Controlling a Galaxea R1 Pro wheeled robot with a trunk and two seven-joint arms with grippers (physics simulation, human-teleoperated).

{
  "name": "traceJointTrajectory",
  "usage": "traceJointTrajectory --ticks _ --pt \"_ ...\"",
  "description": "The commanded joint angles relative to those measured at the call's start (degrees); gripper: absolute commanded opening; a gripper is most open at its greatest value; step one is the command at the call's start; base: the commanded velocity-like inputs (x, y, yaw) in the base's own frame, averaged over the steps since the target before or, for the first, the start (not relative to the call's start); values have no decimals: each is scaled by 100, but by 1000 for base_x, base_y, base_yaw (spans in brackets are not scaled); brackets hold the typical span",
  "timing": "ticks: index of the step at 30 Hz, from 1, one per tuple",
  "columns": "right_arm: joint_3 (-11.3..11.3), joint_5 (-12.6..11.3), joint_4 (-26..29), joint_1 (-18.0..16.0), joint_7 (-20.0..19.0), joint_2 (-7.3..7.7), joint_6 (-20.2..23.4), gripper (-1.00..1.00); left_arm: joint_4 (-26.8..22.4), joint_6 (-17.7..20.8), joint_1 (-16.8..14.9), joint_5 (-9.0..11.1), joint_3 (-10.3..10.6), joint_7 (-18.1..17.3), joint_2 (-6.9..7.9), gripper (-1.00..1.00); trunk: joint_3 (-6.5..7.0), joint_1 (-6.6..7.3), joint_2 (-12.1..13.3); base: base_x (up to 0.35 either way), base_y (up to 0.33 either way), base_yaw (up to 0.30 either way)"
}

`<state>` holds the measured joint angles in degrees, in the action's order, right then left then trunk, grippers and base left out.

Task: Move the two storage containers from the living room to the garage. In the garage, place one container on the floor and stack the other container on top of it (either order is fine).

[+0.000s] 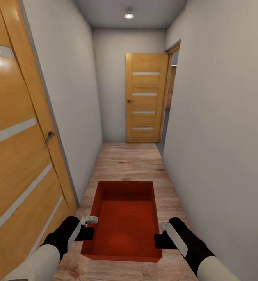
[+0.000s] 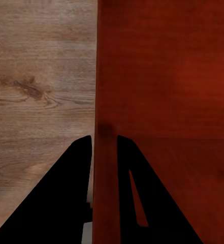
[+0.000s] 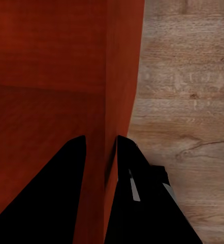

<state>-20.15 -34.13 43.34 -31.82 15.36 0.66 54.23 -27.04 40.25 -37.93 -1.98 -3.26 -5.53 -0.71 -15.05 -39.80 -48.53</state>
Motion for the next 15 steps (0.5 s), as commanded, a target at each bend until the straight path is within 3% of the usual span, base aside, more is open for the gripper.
traceJointTrajectory --ticks 1,15 --pt "-24 249 -2 1 72 5 79 -100 -23 27 -9 5 -26 -9 -14 -100 -8 -4 -6 276 101 0" --pt "-24 249 -1 1 72 5 79 -100 -21 27 -9 5 -26 -17 -17 -100 -8 -4 -6 312 109 0"
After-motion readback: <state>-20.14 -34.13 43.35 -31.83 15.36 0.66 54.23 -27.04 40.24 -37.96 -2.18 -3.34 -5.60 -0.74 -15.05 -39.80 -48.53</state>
